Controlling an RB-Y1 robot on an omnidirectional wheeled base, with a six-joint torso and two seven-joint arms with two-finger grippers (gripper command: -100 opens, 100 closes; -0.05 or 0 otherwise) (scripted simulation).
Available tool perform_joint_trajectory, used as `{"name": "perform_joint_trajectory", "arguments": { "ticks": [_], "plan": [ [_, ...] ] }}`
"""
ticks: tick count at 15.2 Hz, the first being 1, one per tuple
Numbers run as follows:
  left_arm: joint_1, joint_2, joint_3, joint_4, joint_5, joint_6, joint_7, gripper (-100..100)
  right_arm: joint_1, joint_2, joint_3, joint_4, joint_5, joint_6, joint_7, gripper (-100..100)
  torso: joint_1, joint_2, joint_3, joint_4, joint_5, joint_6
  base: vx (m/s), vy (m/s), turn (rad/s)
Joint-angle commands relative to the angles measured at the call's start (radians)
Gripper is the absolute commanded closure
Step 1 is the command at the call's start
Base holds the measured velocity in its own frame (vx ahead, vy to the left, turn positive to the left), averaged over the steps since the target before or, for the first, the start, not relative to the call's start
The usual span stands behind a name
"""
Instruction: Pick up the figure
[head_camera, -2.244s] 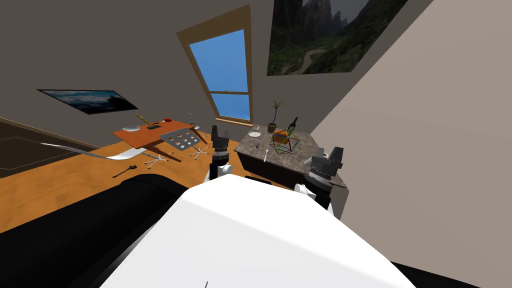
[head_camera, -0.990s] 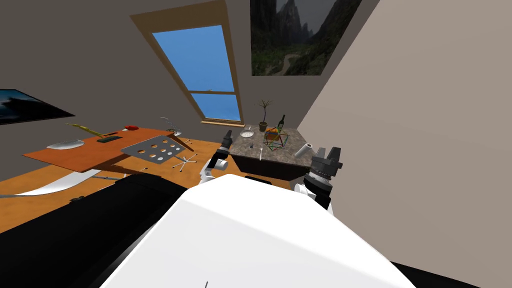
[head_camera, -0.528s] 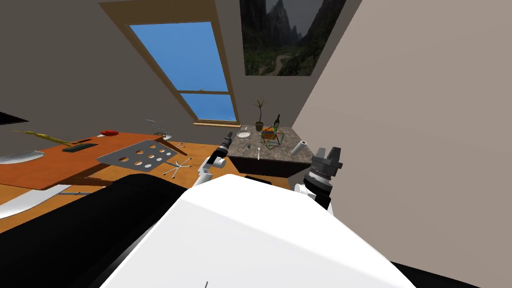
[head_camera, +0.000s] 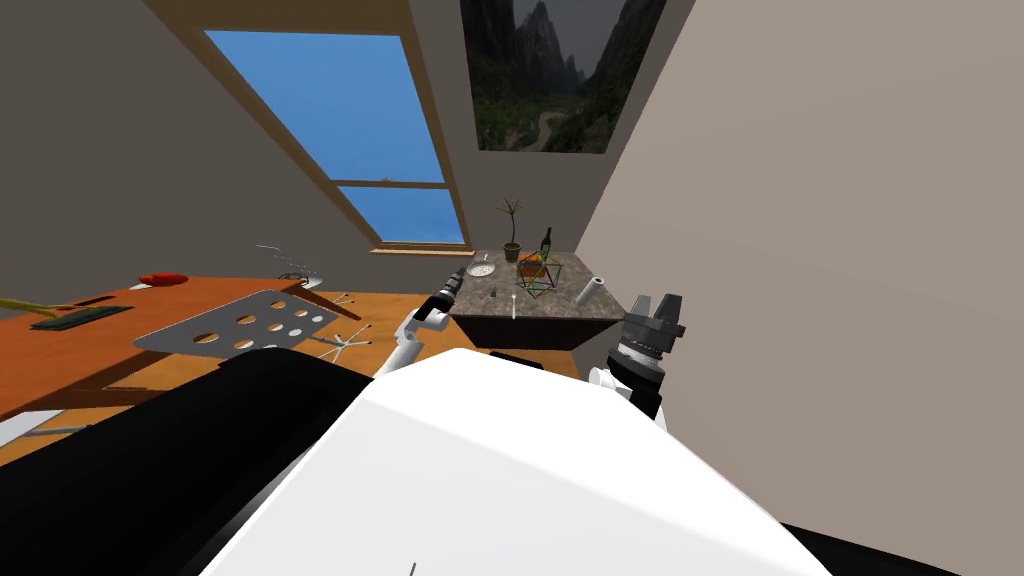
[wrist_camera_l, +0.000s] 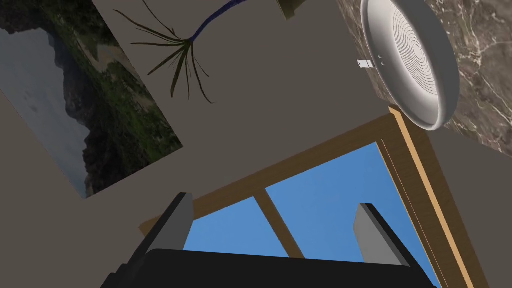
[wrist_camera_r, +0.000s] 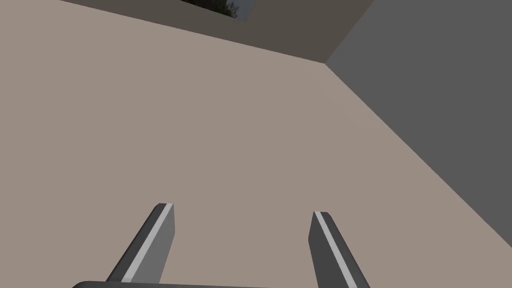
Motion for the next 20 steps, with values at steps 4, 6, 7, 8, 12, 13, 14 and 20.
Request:
{"name": "perform_joint_trajectory", "arguments": {
  "ticks": [4,6,7,8,12,13,14,20],
  "plan": [
    [-0.052,0.053,0.026,0.082,0.04,0.11,-0.066,-100,0.0,0.0,0.0,0.0,0.0,0.0,0.0,0,0.0,0.0,0.0,0.0,0.0,0.0,-0.009,0.011,-0.184],
    [-0.052,0.053,0.026,0.082,0.04,0.141,-0.066,-100,0.0,0.0,0.0,0.0,0.0,0.0,0.0,0,0.0,0.0,0.0,0.0,0.0,0.001,-0.01,0.016,-0.171],
    [-0.052,0.053,0.026,0.082,0.04,0.152,-0.066,-100,0.0,0.0,0.0,0.0,0.0,0.0,0.0,0,0.0,0.0,0.0,0.0,0.0,0.0,-0.003,0.011,0.017],
    [-0.077,0.079,0.04,0.122,0.061,0.181,-0.098,-100,0.0,0.0,0.0,0.0,0.0,0.0,0.0,0,0.0,0.0,0.0,0.0,0.0,0.0,-0.007,0.007,-0.181],
    [-0.102,0.104,0.055,0.162,0.082,0.254,-0.131,-100,0.0,0.0,0.0,0.0,0.0,0.0,0.0,0,0.0,0.0,0.0,0.0,0.0,0.0,-0.007,0.012,-0.144],
    [-0.102,0.104,0.055,0.162,0.082,0.273,-0.131,-100,0.0,0.0,0.0,0.0,0.0,0.0,0.0,0,0.0,0.0,0.0,0.0,0.0,0.001,-0.011,0.015,-0.253],
    [-0.102,0.104,0.055,0.162,0.082,0.292,-0.131,-100,0.0,0.0,0.0,0.0,0.0,0.0,0.0,0,0.0,0.0,0.0,0.0,0.0,0.001,-0.009,0.016,-0.094],
    [-0.152,0.152,0.083,0.243,0.125,0.401,-0.196,-100,0.0,0.0,0.0,0.0,0.0,0.0,0.0,0,0.0,0.0,0.0,0.0,0.0,0.0,-0.008,0.01,-0.124]
  ]
}}
